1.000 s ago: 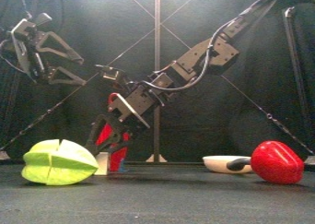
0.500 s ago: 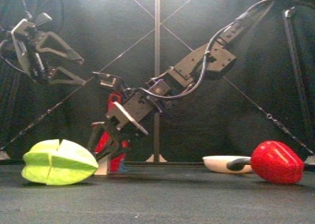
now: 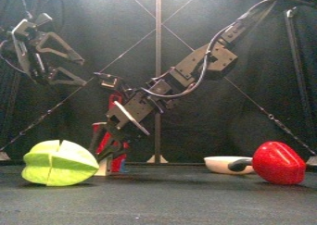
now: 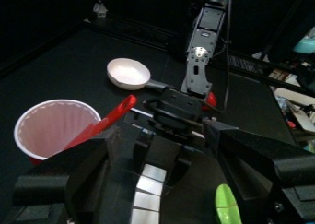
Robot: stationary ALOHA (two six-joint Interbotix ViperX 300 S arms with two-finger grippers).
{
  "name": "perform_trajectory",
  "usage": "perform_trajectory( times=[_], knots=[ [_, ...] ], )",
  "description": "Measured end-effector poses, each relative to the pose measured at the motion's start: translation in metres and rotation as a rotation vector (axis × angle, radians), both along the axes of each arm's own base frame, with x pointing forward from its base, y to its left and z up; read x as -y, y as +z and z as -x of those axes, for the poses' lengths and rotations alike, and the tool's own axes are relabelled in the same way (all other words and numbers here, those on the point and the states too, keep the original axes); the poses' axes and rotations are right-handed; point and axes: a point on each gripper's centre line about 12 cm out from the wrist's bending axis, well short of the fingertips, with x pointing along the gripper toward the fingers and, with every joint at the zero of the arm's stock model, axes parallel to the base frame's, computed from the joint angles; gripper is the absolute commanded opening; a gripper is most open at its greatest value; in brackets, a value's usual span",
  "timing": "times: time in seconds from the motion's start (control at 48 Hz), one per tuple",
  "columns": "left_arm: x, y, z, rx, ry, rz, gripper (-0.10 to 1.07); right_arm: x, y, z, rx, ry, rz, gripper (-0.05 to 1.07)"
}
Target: Grab sushi roll
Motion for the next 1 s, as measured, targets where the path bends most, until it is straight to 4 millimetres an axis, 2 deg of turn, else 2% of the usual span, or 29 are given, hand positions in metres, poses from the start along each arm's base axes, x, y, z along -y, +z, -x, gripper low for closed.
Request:
perform_trajectory(
  times=[0.208,0.417,0.688,1.0],
  knots=[
    [-0.002,0.0,0.0,-0.003,0.01,-0.005,1.04,-0.005,0.025,0.002,0.046,-0.003,-0.012,0.64],
    [-0.004,0.0,0.001,-0.001,0.019,-0.005,1.04,-0.018,0.039,0.01,0.059,0.016,-0.014,0.64],
    [-0.004,-0.001,0.001,-0.001,0.023,0.003,1.04,-0.024,0.038,0.019,0.043,0.025,-0.014,0.64],
    [-0.005,-0.002,0.002,-0.003,0.026,0.009,1.04,-0.025,0.038,0.019,0.043,0.027,-0.013,0.64]
  ],
)
